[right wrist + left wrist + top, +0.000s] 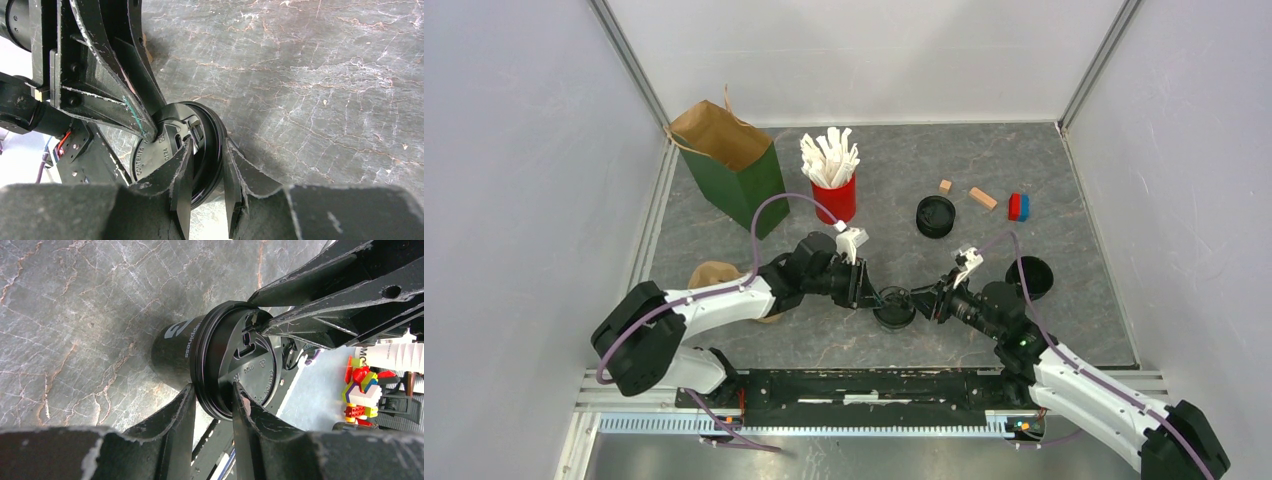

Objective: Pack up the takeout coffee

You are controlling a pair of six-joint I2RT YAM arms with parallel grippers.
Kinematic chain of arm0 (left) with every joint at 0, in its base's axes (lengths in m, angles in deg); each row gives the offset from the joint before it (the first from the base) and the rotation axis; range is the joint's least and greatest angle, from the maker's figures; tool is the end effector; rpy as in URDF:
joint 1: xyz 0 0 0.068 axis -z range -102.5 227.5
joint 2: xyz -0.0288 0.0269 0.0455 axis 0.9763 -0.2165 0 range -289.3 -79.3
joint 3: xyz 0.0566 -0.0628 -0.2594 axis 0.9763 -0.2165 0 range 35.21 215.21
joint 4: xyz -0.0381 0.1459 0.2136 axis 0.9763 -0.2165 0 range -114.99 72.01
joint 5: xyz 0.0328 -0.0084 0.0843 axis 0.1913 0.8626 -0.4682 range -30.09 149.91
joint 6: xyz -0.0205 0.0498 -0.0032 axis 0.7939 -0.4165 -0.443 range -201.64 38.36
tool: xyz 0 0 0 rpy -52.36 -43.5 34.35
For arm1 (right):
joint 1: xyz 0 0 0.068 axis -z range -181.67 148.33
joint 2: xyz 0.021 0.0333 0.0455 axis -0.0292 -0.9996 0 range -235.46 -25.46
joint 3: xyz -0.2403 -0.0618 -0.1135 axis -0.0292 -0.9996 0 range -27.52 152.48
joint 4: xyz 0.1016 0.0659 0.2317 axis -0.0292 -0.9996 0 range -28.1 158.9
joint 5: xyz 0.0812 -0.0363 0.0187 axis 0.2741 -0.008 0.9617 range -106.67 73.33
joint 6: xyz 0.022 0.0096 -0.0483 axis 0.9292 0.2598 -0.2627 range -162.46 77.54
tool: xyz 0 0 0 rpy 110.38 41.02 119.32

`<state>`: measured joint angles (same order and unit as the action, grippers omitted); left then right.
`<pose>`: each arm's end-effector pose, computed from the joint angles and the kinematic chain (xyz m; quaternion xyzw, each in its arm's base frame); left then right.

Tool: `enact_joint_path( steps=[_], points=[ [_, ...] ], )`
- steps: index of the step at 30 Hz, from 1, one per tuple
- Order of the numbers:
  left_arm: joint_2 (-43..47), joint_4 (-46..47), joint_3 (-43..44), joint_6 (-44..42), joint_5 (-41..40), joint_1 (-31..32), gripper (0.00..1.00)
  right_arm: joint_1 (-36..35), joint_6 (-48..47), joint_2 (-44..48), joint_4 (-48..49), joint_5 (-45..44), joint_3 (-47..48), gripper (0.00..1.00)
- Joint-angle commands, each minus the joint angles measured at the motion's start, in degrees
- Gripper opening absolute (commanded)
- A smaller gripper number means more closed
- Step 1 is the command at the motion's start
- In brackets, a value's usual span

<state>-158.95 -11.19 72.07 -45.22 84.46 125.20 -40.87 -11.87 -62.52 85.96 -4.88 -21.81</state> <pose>0.1770 -0.2165 0.1883 0.1816 0.8569 -0.4379 0.2025 0.1156 0.1038 0.1696 -0.1217 0.7784 0.4157 0.4543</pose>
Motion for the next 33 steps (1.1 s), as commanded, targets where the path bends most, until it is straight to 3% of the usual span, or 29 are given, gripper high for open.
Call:
enact_joint_path(
  steps=[1, 11, 20, 25, 31, 32, 33],
  points=[
    [-0.87, -10.16, -2.90, -1.61, -5.94, 0.37, 0.38, -0.17, -0.80, -0.72, -14.07, 1.48, -3.32, 0.30],
    [0.32, -11.91, 3.73, -3.04, -3.54, 0.29, 0.47, -0.21, -5.84, -1.94, -19.83, 1.49, 10.28, 0.37],
    [3.01, -14.98, 9.36, -3.81, -3.54, 0.13, 0.63, -0.14, -10.27, -3.71, -26.30, -0.32, 20.07, 0.60],
    [5.99, -21.75, 15.59, -7.20, -8.09, -0.25, 0.72, -0.13, -12.27, -5.56, -29.07, 0.22, 23.91, 0.77],
    [12.67, -32.60, 22.88, -12.33, -19.79, -0.33, 0.79, -2.35, -13.41, -7.68, -31.83, -2.66, 27.66, 0.92],
    [13.93, -34.40, 23.66, -13.04, -21.54, -0.33, 0.83, -3.15, -13.38, -8.07, -32.23, -3.42, 28.19, 0.93],
    [15.94, -35.70, 24.47, -13.70, -23.39, -0.34, 0.98, -3.75, -13.30, -8.58, -32.65, -4.13, 28.73, 0.94]
  ],
)
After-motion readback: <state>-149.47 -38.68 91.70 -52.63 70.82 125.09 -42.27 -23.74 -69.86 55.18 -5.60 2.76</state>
